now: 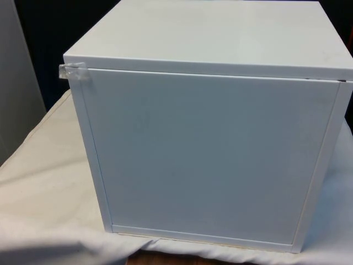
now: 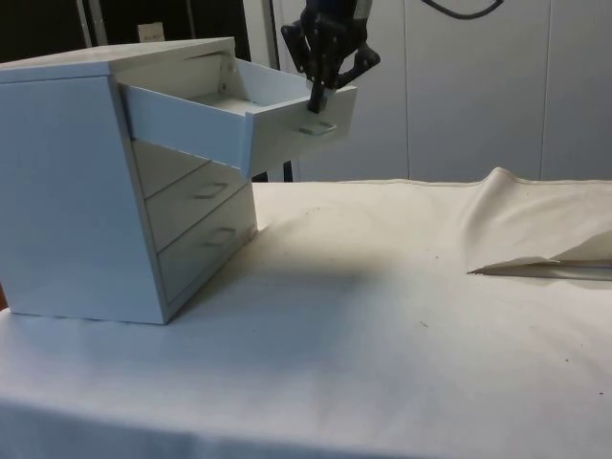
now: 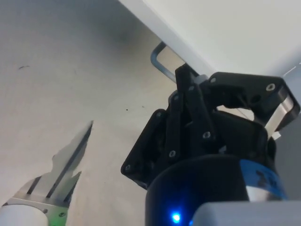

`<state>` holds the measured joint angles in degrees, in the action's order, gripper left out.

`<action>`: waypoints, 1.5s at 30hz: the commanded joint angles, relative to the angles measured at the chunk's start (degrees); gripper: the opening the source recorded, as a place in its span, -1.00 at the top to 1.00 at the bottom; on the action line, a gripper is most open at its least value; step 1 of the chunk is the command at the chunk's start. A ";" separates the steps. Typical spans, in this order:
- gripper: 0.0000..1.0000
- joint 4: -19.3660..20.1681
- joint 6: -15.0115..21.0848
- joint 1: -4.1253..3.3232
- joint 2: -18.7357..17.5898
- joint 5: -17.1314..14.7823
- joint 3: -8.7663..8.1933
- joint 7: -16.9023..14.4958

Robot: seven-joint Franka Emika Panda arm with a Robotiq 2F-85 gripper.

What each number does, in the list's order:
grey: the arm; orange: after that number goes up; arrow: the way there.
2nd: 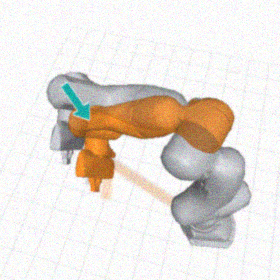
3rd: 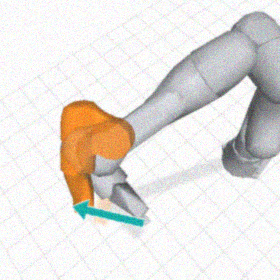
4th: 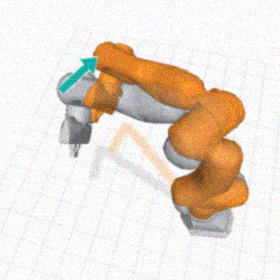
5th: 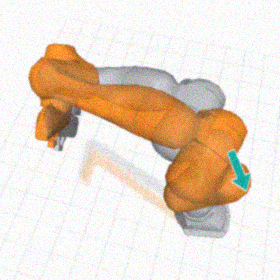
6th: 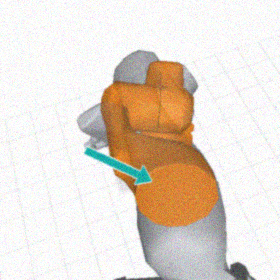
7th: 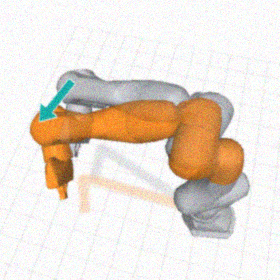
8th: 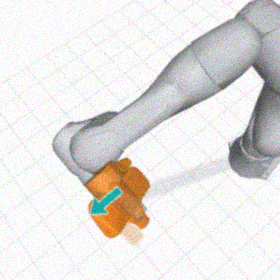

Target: Open the drawer, then close it.

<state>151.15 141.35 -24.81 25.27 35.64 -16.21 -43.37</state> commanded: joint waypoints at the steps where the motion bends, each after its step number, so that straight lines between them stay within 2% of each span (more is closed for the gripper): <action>1: 1.00 -1.09 0.17 0.97 -0.63 1.83 0.46 1.03; 2: 1.00 0.00 0.00 0.00 0.00 0.00 0.00 0.00; 3: 1.00 -1.09 0.17 0.97 -0.63 1.83 0.46 1.03; 10: 1.00 -2.29 -0.29 0.74 -1.32 2.46 0.34 1.83; 11: 1.00 -1.03 -0.86 0.11 -0.23 1.26 -0.06 1.09; 12: 1.00 -2.46 -0.34 0.74 -1.43 2.69 0.29 2.01; 18: 1.00 -3.72 -0.63 0.63 -2.35 4.01 0.11 3.27; 21: 1.00 -4.87 -0.74 0.80 -3.21 4.41 0.17 3.61; 22: 1.00 -4.18 -0.92 0.29 -2.81 3.15 -0.23 2.75; 23: 1.00 -5.16 -0.74 0.80 -3.44 4.47 0.17 3.67; 30: 1.00 -7.16 -0.92 0.92 -4.81 5.04 0.11 4.30; 31: 1.00 -6.25 -0.97 0.34 -4.18 3.78 -0.23 3.44; 32: 1.00 -7.39 -0.92 0.92 -4.93 5.21 0.11 4.47; 39: 1.00 -9.51 -0.97 0.92 -6.47 6.19 0.06 5.44; 40: 1.00 -8.88 -0.97 0.46 -6.13 5.10 -0.23 4.76; 41: 1.00 -9.80 -1.03 0.92 -6.65 6.36 0.06 5.61; 45: 1.00 -11.17 -1.03 0.97 -7.62 6.76 0.06 6.07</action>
<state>140.55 140.37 -24.29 17.99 41.14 -16.44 -38.10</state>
